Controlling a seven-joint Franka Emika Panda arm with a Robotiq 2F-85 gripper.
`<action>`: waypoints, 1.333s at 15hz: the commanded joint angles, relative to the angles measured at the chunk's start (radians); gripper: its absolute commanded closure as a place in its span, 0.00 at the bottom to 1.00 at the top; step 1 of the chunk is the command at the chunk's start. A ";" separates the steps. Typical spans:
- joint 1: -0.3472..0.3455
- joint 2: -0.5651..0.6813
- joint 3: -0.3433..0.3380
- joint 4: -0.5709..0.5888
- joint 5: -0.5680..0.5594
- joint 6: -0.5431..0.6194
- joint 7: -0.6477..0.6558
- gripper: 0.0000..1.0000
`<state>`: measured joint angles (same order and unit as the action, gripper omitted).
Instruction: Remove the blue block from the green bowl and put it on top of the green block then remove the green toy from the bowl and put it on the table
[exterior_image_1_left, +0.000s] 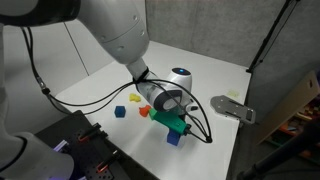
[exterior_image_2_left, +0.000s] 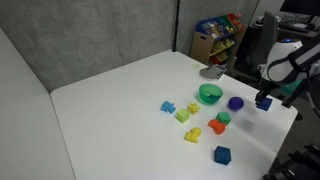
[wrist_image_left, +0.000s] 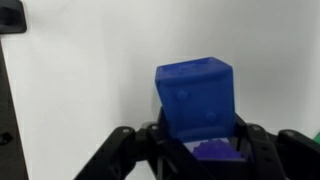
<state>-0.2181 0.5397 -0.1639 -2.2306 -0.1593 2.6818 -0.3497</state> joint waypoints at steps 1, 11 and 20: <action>-0.024 -0.047 0.015 -0.093 -0.002 0.100 0.018 0.69; -0.009 -0.006 0.109 -0.114 0.030 0.164 0.025 0.69; 0.127 0.010 0.136 0.007 0.032 0.048 0.161 0.69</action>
<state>-0.1410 0.5464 -0.0170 -2.2849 -0.1401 2.8019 -0.2560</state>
